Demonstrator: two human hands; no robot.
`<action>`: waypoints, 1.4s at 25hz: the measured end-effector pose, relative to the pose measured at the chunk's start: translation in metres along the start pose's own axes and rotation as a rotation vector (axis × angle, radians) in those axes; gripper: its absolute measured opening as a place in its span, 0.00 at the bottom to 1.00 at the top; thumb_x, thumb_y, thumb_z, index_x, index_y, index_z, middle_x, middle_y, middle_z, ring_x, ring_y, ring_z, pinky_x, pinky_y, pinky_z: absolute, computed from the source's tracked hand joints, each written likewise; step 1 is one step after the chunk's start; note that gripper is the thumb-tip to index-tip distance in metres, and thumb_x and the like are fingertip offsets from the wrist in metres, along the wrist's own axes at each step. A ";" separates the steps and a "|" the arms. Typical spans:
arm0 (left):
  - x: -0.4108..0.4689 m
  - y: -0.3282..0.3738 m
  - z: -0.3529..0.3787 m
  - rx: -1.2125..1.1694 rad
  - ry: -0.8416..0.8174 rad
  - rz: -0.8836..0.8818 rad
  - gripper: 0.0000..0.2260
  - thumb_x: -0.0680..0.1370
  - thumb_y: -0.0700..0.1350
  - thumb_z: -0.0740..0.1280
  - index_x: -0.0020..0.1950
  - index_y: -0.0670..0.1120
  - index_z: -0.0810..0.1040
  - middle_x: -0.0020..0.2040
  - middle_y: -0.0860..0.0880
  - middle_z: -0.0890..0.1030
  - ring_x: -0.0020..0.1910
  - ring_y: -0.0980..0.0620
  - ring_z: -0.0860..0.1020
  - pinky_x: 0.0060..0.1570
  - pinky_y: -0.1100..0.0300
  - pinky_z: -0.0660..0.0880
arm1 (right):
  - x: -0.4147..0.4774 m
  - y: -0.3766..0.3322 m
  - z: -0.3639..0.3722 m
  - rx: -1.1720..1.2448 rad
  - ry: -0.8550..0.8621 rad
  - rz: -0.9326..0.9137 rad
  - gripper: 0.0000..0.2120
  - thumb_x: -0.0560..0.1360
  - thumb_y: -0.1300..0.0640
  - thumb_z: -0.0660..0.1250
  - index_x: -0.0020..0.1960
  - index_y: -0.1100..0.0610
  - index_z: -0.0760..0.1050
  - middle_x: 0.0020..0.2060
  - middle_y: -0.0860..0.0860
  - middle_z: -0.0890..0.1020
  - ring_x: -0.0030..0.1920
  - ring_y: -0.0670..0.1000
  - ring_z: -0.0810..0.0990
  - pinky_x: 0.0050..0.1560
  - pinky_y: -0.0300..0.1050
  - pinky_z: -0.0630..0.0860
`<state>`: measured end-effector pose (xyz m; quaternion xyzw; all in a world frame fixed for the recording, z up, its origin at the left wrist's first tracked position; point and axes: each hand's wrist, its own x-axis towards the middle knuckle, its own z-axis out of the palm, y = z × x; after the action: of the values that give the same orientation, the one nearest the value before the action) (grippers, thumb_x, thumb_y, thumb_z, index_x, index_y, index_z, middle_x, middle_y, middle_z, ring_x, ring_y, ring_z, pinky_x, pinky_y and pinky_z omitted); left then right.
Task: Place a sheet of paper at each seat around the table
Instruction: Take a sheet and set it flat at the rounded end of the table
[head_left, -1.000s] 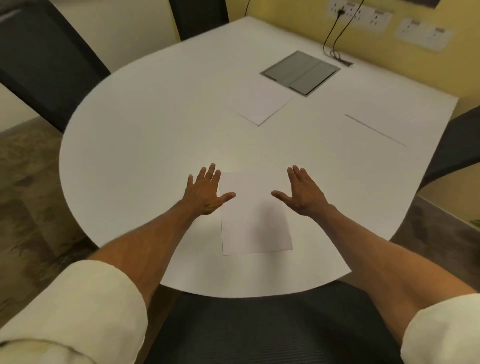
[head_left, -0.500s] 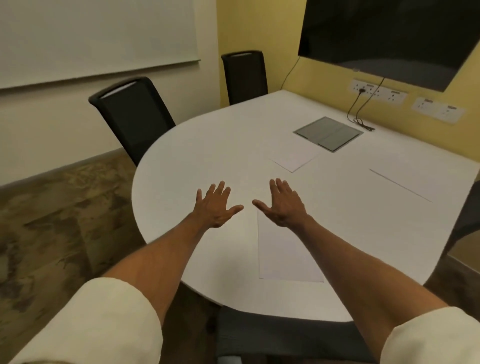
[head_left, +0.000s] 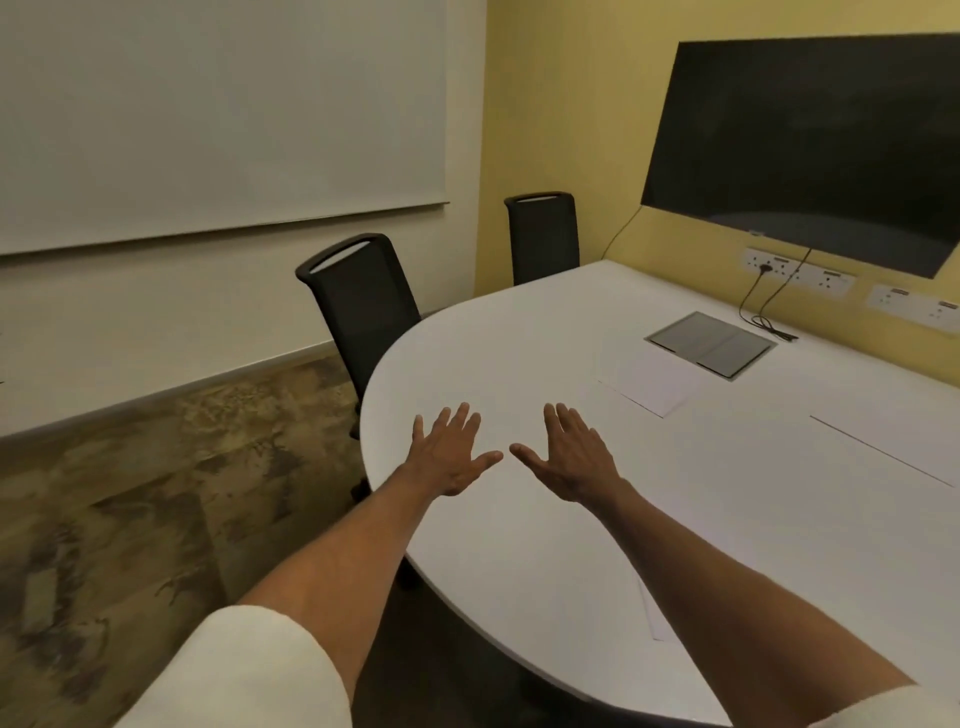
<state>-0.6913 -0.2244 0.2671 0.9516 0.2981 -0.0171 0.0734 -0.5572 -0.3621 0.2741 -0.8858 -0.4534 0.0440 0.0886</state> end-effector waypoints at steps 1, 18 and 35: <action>-0.003 -0.013 -0.002 -0.021 -0.002 -0.006 0.34 0.78 0.67 0.47 0.79 0.50 0.46 0.80 0.48 0.44 0.78 0.45 0.45 0.73 0.39 0.41 | 0.003 -0.014 0.002 -0.003 0.006 -0.002 0.43 0.75 0.30 0.48 0.78 0.57 0.43 0.79 0.55 0.48 0.78 0.54 0.47 0.77 0.56 0.50; 0.124 -0.094 -0.004 0.053 -0.024 0.120 0.34 0.78 0.67 0.46 0.79 0.50 0.45 0.80 0.48 0.43 0.78 0.44 0.44 0.73 0.38 0.41 | 0.121 -0.056 0.048 0.034 0.076 0.160 0.42 0.76 0.30 0.46 0.78 0.57 0.42 0.79 0.54 0.47 0.78 0.54 0.43 0.76 0.55 0.46; 0.375 0.002 -0.010 0.079 -0.071 0.548 0.34 0.78 0.66 0.46 0.79 0.48 0.46 0.80 0.48 0.44 0.78 0.45 0.44 0.73 0.39 0.40 | 0.258 0.082 0.037 0.040 0.146 0.628 0.42 0.76 0.31 0.46 0.78 0.57 0.41 0.79 0.55 0.44 0.78 0.55 0.41 0.76 0.56 0.43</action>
<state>-0.3825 -0.0125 0.2487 0.9976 0.0261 -0.0416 0.0488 -0.3468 -0.1956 0.2224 -0.9813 -0.1494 0.0143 0.1207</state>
